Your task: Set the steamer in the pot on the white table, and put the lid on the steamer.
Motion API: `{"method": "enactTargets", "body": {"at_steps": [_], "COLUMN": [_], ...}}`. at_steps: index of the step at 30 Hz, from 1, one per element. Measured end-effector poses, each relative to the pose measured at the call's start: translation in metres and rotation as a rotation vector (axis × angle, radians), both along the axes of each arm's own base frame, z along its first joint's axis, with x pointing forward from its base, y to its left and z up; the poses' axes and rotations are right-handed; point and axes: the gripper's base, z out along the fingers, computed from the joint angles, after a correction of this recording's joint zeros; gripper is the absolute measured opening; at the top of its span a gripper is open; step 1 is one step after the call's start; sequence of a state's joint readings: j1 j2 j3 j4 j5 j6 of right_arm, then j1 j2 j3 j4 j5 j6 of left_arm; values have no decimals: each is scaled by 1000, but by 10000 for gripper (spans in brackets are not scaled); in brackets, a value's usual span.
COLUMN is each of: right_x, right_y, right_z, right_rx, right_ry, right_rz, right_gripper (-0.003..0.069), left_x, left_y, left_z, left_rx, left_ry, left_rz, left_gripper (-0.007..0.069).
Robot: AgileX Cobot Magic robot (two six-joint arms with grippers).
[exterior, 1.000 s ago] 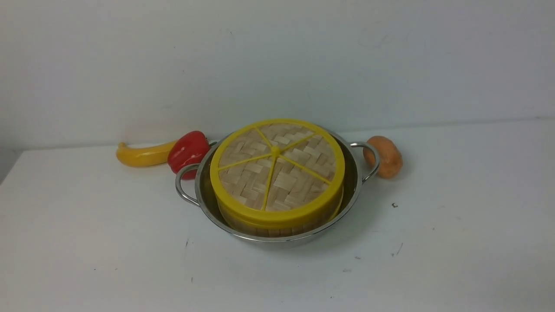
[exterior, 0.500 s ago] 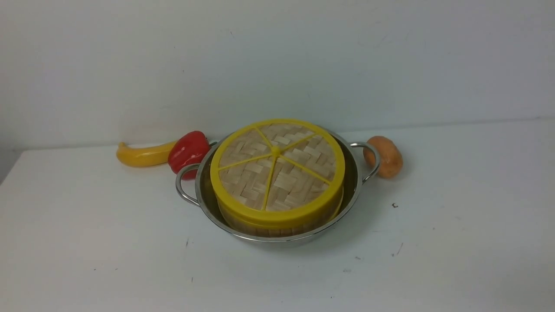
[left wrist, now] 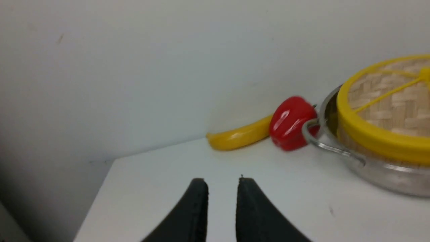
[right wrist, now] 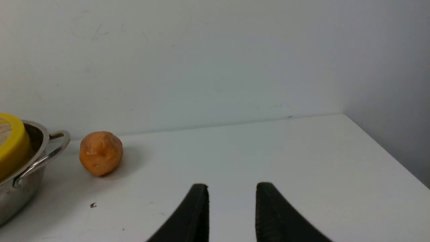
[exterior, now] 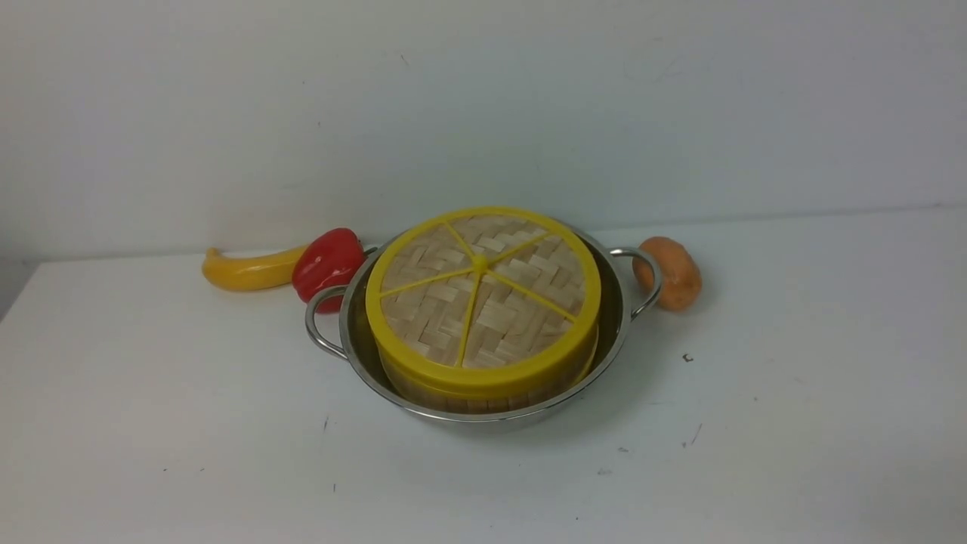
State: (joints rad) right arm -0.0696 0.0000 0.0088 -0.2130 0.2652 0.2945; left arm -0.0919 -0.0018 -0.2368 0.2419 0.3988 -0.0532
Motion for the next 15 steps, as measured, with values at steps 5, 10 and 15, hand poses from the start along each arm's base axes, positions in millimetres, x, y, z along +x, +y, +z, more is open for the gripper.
{"method": "enactTargets", "body": {"at_steps": [5, 10, 15], "right_x": [0, 0, 0], "right_y": [0, 0, 0], "right_z": [0, 0, 0], "right_rx": [0, 0, 0], "right_ry": [0, 0, 0], "right_rz": [0, 0, 0], "right_gripper": [234, 239, 239], "left_x": [14, 17, 17], "left_y": [-4, -4, -3], "left_z": [-48, -65, -63], "left_rx": [-37, -120, -182], "left_ry": [60, 72, 48], "left_rz": [-23, 11, 31], "left_gripper": [137, 145, 155]}}
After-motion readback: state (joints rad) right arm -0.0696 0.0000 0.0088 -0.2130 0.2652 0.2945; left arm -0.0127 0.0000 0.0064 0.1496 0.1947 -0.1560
